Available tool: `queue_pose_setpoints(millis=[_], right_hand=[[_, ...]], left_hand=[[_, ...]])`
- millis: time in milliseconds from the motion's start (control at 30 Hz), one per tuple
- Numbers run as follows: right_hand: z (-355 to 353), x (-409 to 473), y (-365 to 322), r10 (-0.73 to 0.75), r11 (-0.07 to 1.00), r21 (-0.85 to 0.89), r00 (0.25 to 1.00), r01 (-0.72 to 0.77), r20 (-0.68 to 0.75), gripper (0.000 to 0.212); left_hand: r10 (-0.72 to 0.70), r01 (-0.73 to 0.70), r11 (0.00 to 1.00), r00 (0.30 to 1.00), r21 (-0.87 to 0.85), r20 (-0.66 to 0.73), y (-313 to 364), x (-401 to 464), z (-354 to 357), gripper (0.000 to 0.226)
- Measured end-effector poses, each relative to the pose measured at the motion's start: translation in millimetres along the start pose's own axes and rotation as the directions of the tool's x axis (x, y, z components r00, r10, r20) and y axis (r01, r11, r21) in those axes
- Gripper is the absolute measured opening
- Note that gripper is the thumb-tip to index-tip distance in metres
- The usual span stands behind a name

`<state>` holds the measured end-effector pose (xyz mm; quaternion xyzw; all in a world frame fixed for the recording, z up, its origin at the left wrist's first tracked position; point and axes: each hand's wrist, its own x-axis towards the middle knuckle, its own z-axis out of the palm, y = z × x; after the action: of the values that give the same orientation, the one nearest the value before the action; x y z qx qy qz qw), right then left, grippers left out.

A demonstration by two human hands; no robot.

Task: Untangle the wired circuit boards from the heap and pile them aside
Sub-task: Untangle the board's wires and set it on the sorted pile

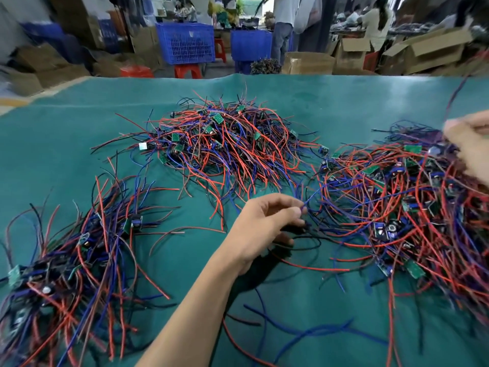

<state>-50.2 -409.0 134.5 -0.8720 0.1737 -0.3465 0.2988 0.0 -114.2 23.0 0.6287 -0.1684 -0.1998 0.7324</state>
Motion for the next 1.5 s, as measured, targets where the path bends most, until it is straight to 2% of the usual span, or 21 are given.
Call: queue_pose_setpoints(millis=[67, 167, 267, 333, 367, 433, 500, 600, 700, 733, 800, 867, 933, 1000, 1067, 1167, 1233, 1300, 1400, 1433, 1500], right_hand=[[0.5, 12.0, -10.2, -0.018, 0.998, -0.067, 1.0, 0.016, -0.022, 0.048], [40.4, 11.5, -46.0, -0.107, 0.994, -0.032, 0.994, 0.106, -0.01, 0.029], [110.1, 0.3, -85.4, -0.252, 0.954, -0.083, 0.921, 0.288, 0.299, 0.023], [155.9, -5.7, -97.7, -0.156, 0.951, -0.158, 0.852, 0.267, 0.499, 0.031], [173.1, -8.9, -99.1, -0.089, 0.953, -0.195, 0.829, 0.232, 0.552, 0.036], [195.4, -13.0, -96.5, -0.046, 0.963, -0.198, 0.837, 0.182, 0.545, 0.034], [198.5, -11.9, -92.6, -0.08, 0.977, -0.14, 0.886, 0.16, 0.457, 0.028], [178.1, -14.2, -96.3, -0.125, 0.991, 0.093, 0.921, 0.097, 0.37, 0.027], [141.3, -30.5, -98.6, -0.118, 0.898, 0.439, 0.974, 0.023, 0.192, 0.019], [128.0, -38.2, -95.7, -0.111, 0.864, 0.501, 0.986, 0.035, 0.122, 0.016], [106.5, -56.8, -89.3, -0.177, 0.858, 0.496, 0.983, 0.132, 0.044, 0.016], [99.0, -80.0, -83.4, -0.321, 0.889, 0.381, 0.94, 0.256, 0.117, 0.023], [102.5, -104.3, -76.0, -0.43, 0.894, 0.271, 0.853, 0.357, 0.295, 0.027], [109.6, -121.8, -69.2, -0.458, 0.888, 0.202, 0.771, 0.412, 0.442, 0.033], [113.8, -130.8, -64.9, -0.447, 0.892, 0.197, 0.725, 0.408, 0.523, 0.04], [112.9, -133.1, -61.7, -0.414, 0.91, 0.243, 0.699, 0.335, 0.583, 0.038], [109.8, -131.2, -62.5, -0.379, 0.918, 0.343, 0.695, 0.199, 0.611, 0.037], [107.9, -125.5, -61.4, -0.317, 0.888, 0.459, 0.762, 0.028, 0.565, 0.034], [111.9, -112.3, -50.5, -0.091, 0.829, 0.539, 0.913, -0.151, 0.397, 0.018], [113.4, -110.1, -47.9, -0.015, 0.829, 0.524, 0.93, -0.194, 0.368, 0.011], [116.3, -109.7, -45.3, 0.069, 0.786, 0.539, 0.91, -0.303, 0.409, 0.005]], left_hand=[[0.007, -0.007, 1.0, 1.0, -0.008, -0.018, -0.4, 0.5, -1.8, 0.017], [0.018, -0.018, 1.0, 1.0, 0.004, -0.024, -0.4, 1.2, -2.3, 0.015], [0.031, -0.031, 0.998, 0.999, 0.049, -0.012, -0.2, 1.3, -3.1, 0.017], [0.027, -0.028, 0.996, 1.0, 0.081, 0.004, 0.8, 0.5, -2.9, 0.019], [0.028, -0.028, 0.996, 1.0, 0.09, 0.007, 0.7, 0.4, -2.8, 0.019], [0.026, -0.026, 0.996, 1.0, 0.087, -0.003, 1.6, -0.7, -2.7, 0.013], [0.015, -0.014, 0.999, 1.0, 0.045, -0.013, 3.3, -0.8, -2.9, 0.009], [-0.02, 0.018, 0.999, 0.999, -0.042, -0.049, 2.6, 1.6, -4.5, 0.009], [-0.035, 0.03, 0.996, 0.998, -0.089, -0.06, 1.8, 2.5, -3.8, 0.004], [-0.04, 0.034, 0.994, 0.997, -0.107, -0.06, 1.6, 2.5, -3.7, 0.009], [-0.057, 0.047, 0.984, 0.997, -0.173, -0.052, 3.0, 4.1, -4.5, 0.02], [-0.085, 0.071, 0.966, 0.995, -0.248, -0.046, 5.8, 6.0, -5.0, 0.033], [-0.119, 0.096, 0.95, 0.991, -0.297, -0.061, 7.0, 7.0, -5.0, 0.04], [-0.104, 0.08, 0.954, 0.992, -0.288, -0.068, 5.3, 7.2, -4.8, 0.039], [-0.051, 0.036, 0.964, 0.998, -0.262, -0.048, 1.7, 5.7, -4.9, 0.03], [0.0, -0.004, 0.98, 1.0, -0.197, -0.02, -1.4, 2.8, -5.0, 0.018], [0.021, -0.027, 0.984, 0.999, -0.176, -0.032, -1.1, 3.3, -4.4, 0.022], [0.032, -0.039, 0.989, 0.998, -0.145, -0.045, -0.5, 3.5, -5.1, 0.026], [0.029, -0.029, 0.996, 1.0, -0.082, -0.002, -0.4, 3.2, -4.8, 0.031], [0.022, -0.02, 0.996, 1.0, -0.086, 0.022, -0.1, 2.8, -4.9, 0.032], [0.009, -0.005, 0.995, 0.999, -0.096, 0.038, 0.8, 2.4, -5.1, 0.034]])
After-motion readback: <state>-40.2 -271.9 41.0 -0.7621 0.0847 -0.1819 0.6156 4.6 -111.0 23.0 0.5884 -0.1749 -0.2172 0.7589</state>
